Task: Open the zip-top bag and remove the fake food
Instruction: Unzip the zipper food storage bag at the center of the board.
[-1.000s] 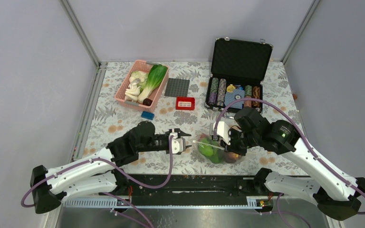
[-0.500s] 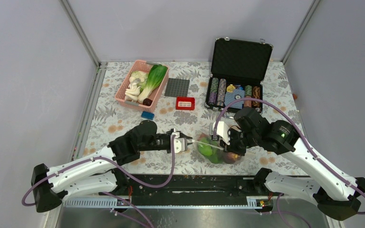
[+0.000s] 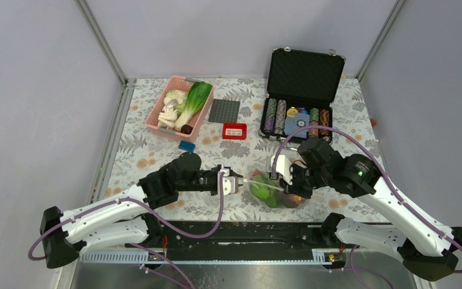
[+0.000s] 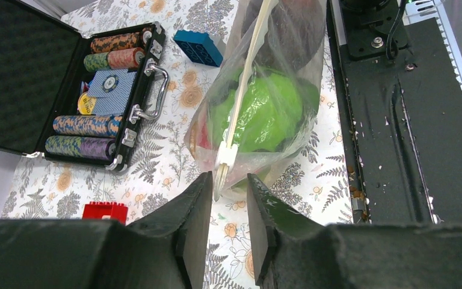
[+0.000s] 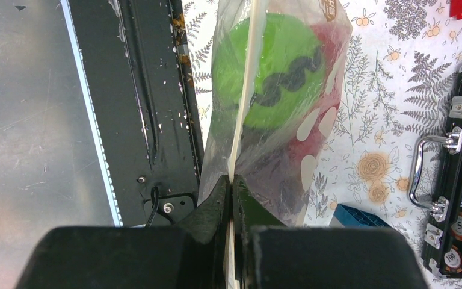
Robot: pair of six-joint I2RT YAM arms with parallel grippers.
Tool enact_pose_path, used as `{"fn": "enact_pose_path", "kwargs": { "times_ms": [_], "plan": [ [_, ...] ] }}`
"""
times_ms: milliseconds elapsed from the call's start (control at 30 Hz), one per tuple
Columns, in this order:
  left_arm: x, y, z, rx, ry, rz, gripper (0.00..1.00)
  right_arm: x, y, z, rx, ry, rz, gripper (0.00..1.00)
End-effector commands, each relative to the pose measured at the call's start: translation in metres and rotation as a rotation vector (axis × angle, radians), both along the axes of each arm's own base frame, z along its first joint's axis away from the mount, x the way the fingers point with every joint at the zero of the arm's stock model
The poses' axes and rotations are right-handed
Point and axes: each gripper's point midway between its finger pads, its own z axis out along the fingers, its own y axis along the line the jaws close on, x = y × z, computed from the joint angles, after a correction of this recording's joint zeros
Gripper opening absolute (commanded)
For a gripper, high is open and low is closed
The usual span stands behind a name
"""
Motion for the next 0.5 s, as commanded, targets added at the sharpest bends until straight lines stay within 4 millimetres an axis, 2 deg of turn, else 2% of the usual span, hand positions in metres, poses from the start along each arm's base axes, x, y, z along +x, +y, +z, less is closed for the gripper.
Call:
{"fn": "enact_pose_path", "kwargs": {
  "times_ms": [0, 200, 367, 467],
  "plan": [
    [-0.0030, -0.0040, 0.0260, -0.059, -0.050, -0.032, 0.30, 0.0003, 0.0061, 0.0077, 0.044, -0.021, 0.011, 0.00],
    [-0.0032, -0.0041, 0.0272, -0.060, -0.052, -0.034, 0.18, -0.0007, 0.0069, 0.0071, 0.047, -0.013, 0.011, 0.00],
    [-0.0038, -0.0055, 0.0279, -0.058, -0.051, -0.042, 0.00, -0.0012, 0.0067, 0.0070, 0.048, -0.011, 0.010, 0.00],
    [-0.0044, -0.0049, 0.0262, -0.052, -0.048, -0.044, 0.00, -0.0005, 0.0066, 0.0085, 0.055, -0.018, 0.006, 0.05]
  ]
}}
